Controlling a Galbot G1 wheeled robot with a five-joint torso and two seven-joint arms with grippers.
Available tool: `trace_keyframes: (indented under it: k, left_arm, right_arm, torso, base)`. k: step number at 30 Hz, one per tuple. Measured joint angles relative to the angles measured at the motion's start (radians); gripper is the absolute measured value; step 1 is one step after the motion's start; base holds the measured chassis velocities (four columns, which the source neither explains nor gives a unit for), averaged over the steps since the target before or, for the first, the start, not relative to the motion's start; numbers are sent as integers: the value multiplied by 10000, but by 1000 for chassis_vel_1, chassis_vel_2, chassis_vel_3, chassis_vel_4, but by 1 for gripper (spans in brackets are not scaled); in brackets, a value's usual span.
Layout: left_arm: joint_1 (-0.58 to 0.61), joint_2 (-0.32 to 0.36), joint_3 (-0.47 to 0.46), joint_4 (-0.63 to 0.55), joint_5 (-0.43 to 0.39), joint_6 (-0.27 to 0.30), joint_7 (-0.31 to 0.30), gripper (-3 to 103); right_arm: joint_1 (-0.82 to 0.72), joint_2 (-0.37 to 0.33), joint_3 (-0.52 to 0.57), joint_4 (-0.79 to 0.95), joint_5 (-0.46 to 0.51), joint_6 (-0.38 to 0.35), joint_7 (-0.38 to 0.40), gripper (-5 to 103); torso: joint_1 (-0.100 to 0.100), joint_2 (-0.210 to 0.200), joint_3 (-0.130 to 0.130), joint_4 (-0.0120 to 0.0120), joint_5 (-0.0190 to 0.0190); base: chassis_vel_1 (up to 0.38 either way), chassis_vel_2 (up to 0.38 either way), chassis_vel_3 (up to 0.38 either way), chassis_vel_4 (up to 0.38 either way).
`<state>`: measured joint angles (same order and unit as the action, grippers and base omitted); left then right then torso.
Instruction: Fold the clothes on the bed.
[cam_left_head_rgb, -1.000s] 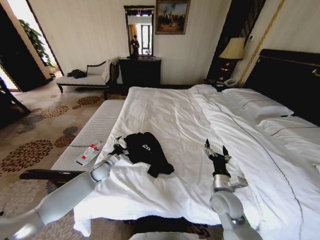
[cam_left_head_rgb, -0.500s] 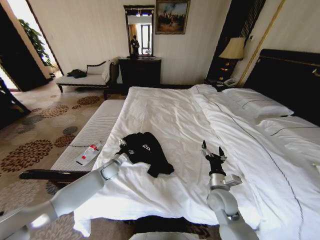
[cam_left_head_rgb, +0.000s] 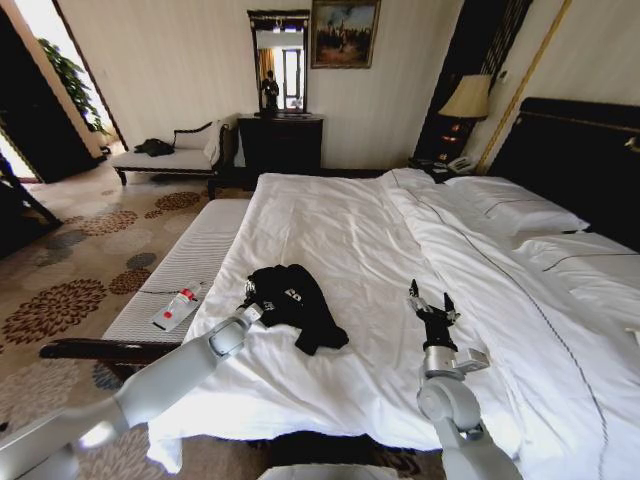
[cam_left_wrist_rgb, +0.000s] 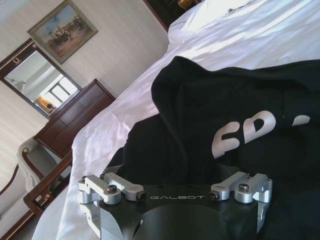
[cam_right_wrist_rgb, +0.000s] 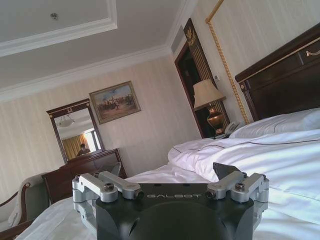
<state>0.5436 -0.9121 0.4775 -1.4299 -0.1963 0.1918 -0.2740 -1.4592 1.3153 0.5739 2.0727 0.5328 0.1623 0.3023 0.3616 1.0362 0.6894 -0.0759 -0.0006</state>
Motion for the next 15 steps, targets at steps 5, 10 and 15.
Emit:
trace_keyframes:
  k: [5,10,15]
  left_arm:
    - [-157,-90,30,231,469,4,33,93]
    - [-295,44,140,246,714,137,25,72]
    - [-407,87,191,383,916,142,124,56]
  right_arm:
    - [-14,6,18,-1,8,17,8,100]
    - [-12,-2,96,-60,28,56,12,100]
    - [-6,-4,120,-90,40,67,13,100]
  torso:
    - [0,0,0,6,1]
    - [-1,0,0,6,2]
    - [0,0,0,3,0]
  base:
    - [0,0,0,0]
    - [0,0,0,0]
    - [0,0,0,0]
